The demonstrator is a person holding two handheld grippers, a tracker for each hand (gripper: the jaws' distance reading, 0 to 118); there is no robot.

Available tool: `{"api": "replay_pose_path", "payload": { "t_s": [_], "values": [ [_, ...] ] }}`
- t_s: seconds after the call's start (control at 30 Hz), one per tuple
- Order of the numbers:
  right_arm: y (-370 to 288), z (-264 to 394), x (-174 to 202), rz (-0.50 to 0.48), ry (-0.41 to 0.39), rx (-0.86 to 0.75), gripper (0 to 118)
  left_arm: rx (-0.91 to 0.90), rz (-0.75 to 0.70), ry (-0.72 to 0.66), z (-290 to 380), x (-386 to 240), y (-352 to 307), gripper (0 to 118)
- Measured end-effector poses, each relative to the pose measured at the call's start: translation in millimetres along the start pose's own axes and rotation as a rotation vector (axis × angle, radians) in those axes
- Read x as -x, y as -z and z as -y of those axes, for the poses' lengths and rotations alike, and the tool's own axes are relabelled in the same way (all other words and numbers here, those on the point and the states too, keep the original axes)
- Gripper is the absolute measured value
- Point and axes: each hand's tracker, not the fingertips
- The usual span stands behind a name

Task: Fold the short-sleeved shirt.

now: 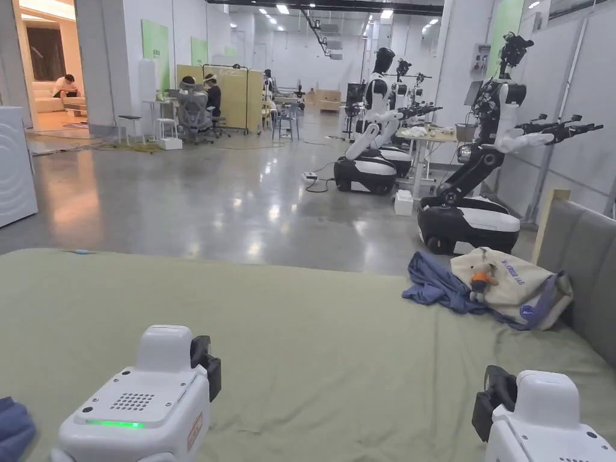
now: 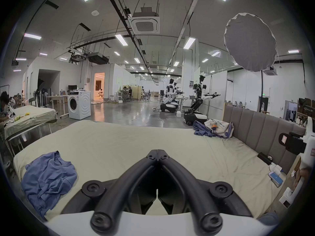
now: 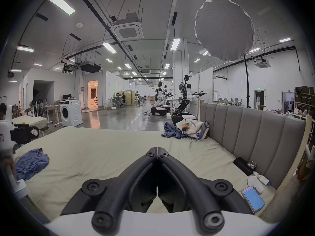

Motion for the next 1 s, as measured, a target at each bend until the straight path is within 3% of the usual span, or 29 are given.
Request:
{"api": "replay_pose_path", "payload": {
  "t_s": [0.4,0.47,0.57,0.7,0.87,0.9,0.97,1.0],
  "values": [
    [1,0,6,-0.01,-0.01,0.001,2,0.019,0.003,-0.018,2,11,-4,0],
    [0,0,22,-0.079,-0.001,-0.006,2,0.014,-0.033,-0.003,2,31,-20,0],
    [-1,2,77,-0.23,-0.001,-0.008,2,0.03,-0.182,-0.026,10,84,-72,0],
    [-11,12,182,-0.474,-0.024,-0.01,2,0.054,-0.462,-0.073,25,159,-158,0],
    [-24,21,271,-0.694,0.008,0.04,2,0.083,-0.636,-0.134,38,226,-226,0],
    [-24,22,277,-0.71,0.009,0.053,2,0.098,-0.653,-0.158,38,236,-226,15],
    [-22,25,282,-0.768,0.011,0.07,2,0.267,-0.608,-0.213,33,272,-196,118],
    [-20,27,279,-0.761,-0.003,0.067,2,0.214,-0.523,-0.171,28,288,-183,118]
  ]
}}
